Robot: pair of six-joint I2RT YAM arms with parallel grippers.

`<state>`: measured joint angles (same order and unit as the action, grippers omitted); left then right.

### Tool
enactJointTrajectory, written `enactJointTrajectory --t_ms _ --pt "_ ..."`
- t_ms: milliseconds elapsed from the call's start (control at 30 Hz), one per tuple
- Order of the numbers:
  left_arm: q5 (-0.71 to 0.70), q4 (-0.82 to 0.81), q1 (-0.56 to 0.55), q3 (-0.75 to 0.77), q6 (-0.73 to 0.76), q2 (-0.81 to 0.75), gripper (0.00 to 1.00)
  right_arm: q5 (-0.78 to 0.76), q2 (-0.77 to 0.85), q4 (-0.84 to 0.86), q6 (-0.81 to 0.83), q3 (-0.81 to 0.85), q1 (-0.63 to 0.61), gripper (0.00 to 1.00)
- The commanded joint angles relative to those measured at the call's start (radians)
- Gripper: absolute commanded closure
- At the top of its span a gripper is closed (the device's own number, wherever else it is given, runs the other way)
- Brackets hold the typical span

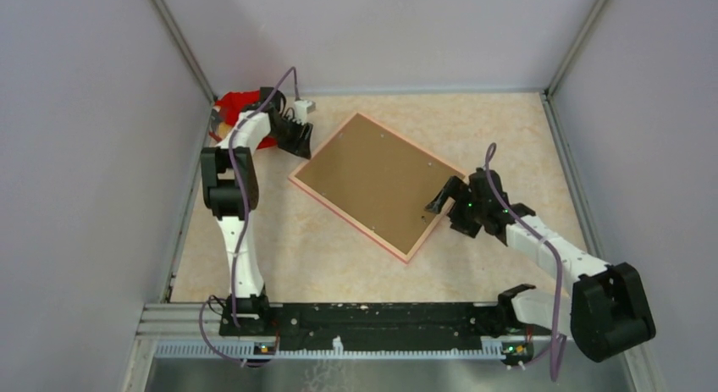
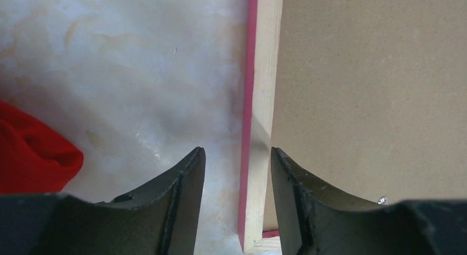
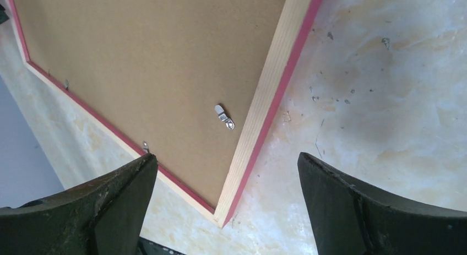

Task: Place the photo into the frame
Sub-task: Adjust the photo frame at the center of the board.

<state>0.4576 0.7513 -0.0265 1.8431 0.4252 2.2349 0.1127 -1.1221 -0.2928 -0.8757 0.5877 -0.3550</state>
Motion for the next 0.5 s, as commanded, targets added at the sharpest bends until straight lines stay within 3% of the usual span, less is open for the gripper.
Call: enactJointTrajectory --t_ms 0,167,300,467 --pt "0.079 -0.033 -0.001 0.028 -0.022 0.003 0.49 0.052 -0.067 0.097 -0.032 0.007 0.017 0.01" --pt "0.117 0.036 -0.002 -0.034 0.018 -0.019 0.72 0.08 -0.182 0.173 -0.024 0.056 0.058 0.01" --pt "0.076 -0.02 0.0 -0.2 0.074 -0.08 0.74 0.09 -0.281 0.187 0.006 0.12 0.098 0.01" --pt "0.115 0.044 0.001 -0.32 0.169 -0.113 0.78 0.09 -0.328 0.181 0.037 0.169 0.151 0.01"
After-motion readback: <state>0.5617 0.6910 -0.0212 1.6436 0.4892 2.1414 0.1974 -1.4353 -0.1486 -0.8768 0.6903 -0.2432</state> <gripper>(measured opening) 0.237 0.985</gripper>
